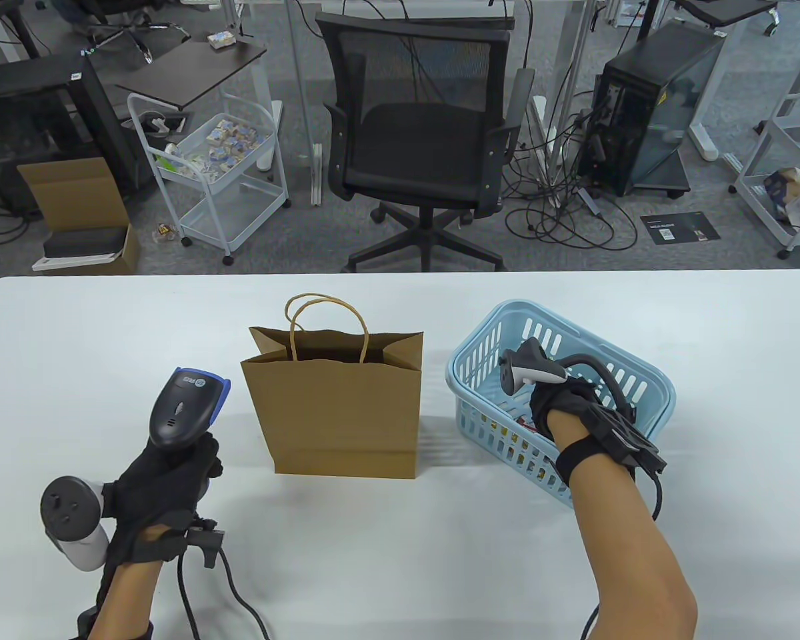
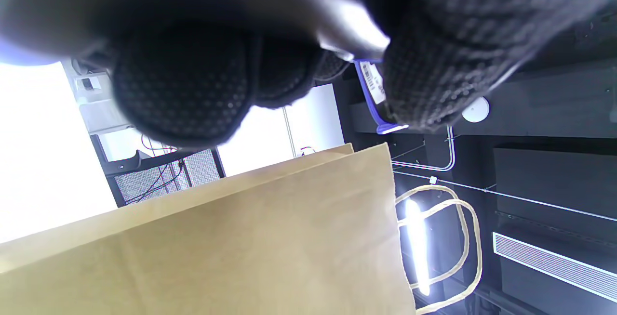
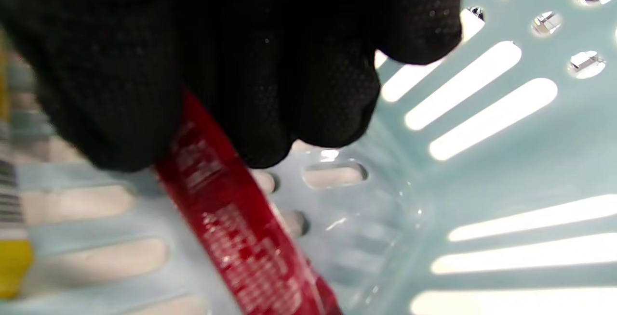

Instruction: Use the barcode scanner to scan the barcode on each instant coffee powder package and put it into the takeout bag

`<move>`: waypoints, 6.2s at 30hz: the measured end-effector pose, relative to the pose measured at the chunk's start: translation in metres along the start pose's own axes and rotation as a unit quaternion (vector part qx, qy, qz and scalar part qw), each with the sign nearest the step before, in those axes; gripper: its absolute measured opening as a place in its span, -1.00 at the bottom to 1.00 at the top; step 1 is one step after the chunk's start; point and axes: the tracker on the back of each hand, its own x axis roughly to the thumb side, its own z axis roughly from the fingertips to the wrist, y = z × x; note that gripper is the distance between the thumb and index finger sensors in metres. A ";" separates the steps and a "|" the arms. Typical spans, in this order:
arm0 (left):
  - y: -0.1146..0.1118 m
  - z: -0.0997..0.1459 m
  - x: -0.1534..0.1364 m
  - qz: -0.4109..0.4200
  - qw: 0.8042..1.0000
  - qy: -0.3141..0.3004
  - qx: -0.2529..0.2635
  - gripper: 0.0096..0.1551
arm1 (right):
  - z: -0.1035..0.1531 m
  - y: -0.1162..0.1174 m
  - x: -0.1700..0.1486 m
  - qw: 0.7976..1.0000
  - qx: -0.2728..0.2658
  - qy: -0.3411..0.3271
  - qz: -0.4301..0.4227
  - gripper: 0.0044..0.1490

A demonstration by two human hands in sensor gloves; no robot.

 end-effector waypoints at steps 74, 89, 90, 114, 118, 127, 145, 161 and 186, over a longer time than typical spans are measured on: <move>-0.015 0.005 0.018 -0.019 0.998 -0.054 -0.023 -0.22 | 0.250 0.012 0.042 0.593 -0.517 -0.300 -0.539 -0.53; -0.051 0.018 0.040 -0.040 0.986 -0.128 -0.099 -0.22 | 0.221 0.042 0.062 0.625 -0.465 -0.287 -0.558 -0.50; -0.056 0.019 0.041 -0.047 0.984 -0.134 -0.110 -0.22 | 0.221 0.043 0.063 0.634 -0.477 -0.276 -0.542 -0.50; -0.124 0.044 0.043 -0.186 0.922 -0.181 -0.288 -0.24 | 0.235 0.045 0.093 0.722 -0.557 -0.208 -0.353 -0.49; -0.125 0.044 0.043 -0.185 0.921 -0.181 -0.291 -0.24 | 0.235 0.046 0.095 0.726 -0.555 -0.210 -0.346 -0.49; -0.127 0.045 0.043 -0.186 0.918 -0.180 -0.299 -0.24 | 0.234 0.045 0.096 0.725 -0.551 -0.217 -0.351 -0.49; -0.108 0.036 0.042 -0.118 0.949 -0.157 -0.247 -0.23 | 0.223 0.048 0.082 0.717 -0.536 -0.198 -0.398 -0.50; -0.035 0.013 0.027 0.036 0.996 -0.075 -0.039 -0.22 | 0.212 0.051 0.072 0.704 -0.520 -0.187 -0.445 -0.49; -0.004 0.005 -0.002 0.075 0.996 0.031 0.033 -0.22 | 0.198 0.052 0.057 0.659 -0.493 -0.236 -0.516 -0.48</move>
